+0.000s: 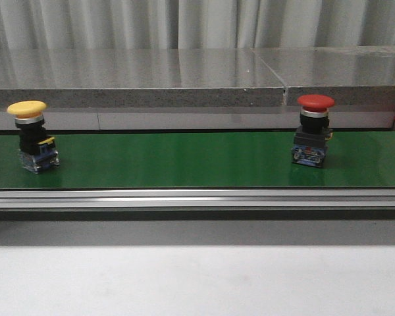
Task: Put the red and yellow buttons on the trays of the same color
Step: 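Lower the right gripper onto the red button on the belt and grasp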
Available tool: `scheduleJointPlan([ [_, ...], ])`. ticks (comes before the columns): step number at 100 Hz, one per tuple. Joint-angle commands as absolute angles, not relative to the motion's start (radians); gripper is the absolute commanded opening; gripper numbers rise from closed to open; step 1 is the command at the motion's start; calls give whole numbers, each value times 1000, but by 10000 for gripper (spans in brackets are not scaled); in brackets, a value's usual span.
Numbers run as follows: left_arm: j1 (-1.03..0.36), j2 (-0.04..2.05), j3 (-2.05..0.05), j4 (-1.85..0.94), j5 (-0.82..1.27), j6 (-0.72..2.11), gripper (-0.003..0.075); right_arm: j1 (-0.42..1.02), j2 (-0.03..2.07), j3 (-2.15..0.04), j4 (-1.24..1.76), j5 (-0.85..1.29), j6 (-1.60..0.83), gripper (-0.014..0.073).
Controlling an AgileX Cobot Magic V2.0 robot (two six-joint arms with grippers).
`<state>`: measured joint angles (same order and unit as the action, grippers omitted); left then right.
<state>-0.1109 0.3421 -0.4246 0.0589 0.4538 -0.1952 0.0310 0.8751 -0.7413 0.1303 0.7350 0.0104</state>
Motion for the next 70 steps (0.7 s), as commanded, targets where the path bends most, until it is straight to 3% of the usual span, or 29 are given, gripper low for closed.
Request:
scheduleJointPlan([
  [1, -118, 350, -449, 58, 379, -194, -19, 28, 916, -775, 175, 723, 0, 167],
  [15, -118, 350, -449, 58, 379, -194, -19, 28, 956, -775, 176, 739, -5, 496],
  [25, -118, 350, -449, 58, 379, -194, -19, 28, 958, -781, 180, 733, -5, 649],
  [48, -118, 350, -449, 58, 379, -194, -19, 28, 981, -844, 180, 740, -76, 664],
  [70, -118, 350, -449, 58, 379, -194, -19, 28, 1141, -953, 180, 813, -134, 664],
])
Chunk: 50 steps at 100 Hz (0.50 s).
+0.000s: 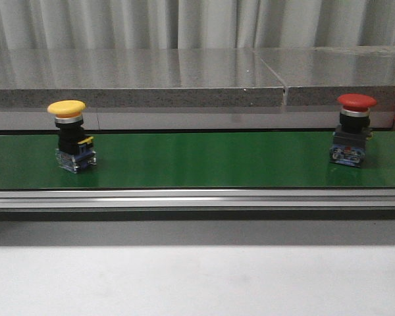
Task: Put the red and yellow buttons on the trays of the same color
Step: 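Lower the right gripper onto the red button on the belt and grasp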
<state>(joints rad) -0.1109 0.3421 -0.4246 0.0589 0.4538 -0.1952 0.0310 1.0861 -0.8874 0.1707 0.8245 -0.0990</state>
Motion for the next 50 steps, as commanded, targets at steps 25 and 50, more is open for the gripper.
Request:
scheduleJointPlan([
  [25, -118, 350, -449, 58, 379, -194, -19, 29, 1319, -1049, 186, 797, -159, 664],
  [50, -118, 350, -449, 58, 379, -194, -19, 29, 1460, -1136, 186, 746, -160, 664],
])
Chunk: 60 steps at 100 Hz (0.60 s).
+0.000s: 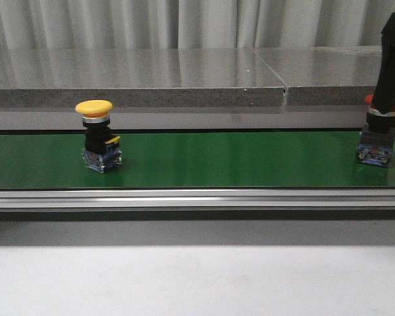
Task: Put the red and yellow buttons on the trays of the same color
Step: 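Lower the right gripper onto the red button on the belt and grasp, then carry the red button into the red tray and open the right gripper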
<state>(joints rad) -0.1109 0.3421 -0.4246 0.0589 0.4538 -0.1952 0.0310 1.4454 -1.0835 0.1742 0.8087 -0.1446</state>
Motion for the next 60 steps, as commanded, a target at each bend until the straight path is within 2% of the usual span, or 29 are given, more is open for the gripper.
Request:
scheduleJointPlan([
  [1, -118, 350, -449, 58, 379, -194, -19, 29, 1467, -1138, 186, 744, -160, 664],
  [9, -118, 350, -449, 58, 379, -194, -19, 29, 1506, -1159, 185, 735, -167, 646],
  [16, -118, 350, -449, 58, 379, -194, -19, 29, 1535, -1173, 184, 736, -167, 565],
  [33, -118, 350, -449, 58, 379, -194, -19, 27, 1569, -1181, 176, 743, -167, 197],
  [40, -118, 350, -449, 58, 379, -194, -19, 22, 1565, -1190, 176, 755, -167, 89],
  [47, -118, 350, -449, 58, 379, -194, -19, 4, 1564, -1223, 175, 779, -167, 44],
  [60, -118, 350, -449, 58, 379, -194, -19, -74, 1565, -1333, 165, 854, -167, 48],
])
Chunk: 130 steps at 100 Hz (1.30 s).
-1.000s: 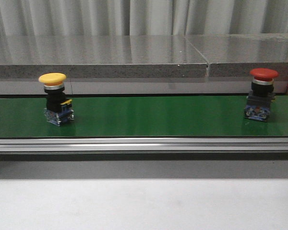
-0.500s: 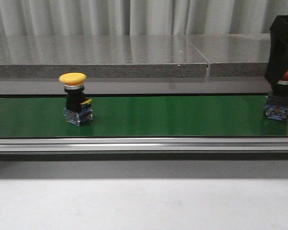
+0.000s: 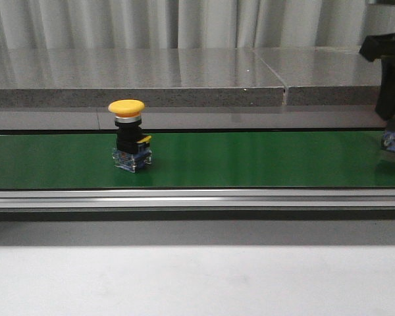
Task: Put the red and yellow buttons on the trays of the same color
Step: 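Carry the red button into the red tray and open the right gripper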
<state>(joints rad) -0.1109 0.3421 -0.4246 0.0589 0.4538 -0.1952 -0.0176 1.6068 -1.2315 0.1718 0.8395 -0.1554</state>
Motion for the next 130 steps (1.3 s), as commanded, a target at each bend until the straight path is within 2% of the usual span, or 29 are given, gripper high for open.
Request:
scheduleJointPlan([
  [1, -118, 350, -449, 58, 379, -194, -19, -79, 1565, -1340, 163, 857, -167, 48],
  [30, -118, 350, -449, 58, 379, -194, -19, -333, 1646, -1566, 145, 873, -167, 48],
  [53, -118, 350, -449, 58, 379, -194, -19, -438, 1778, -1640, 146, 837, -167, 48],
  [86, -118, 350, -449, 58, 379, -194, -19, -464, 1929, -1648, 146, 771, -167, 48],
  [130, -118, 350, -449, 58, 379, -194, -19, -464, 2015, -1661, 146, 686, -167, 48],
])
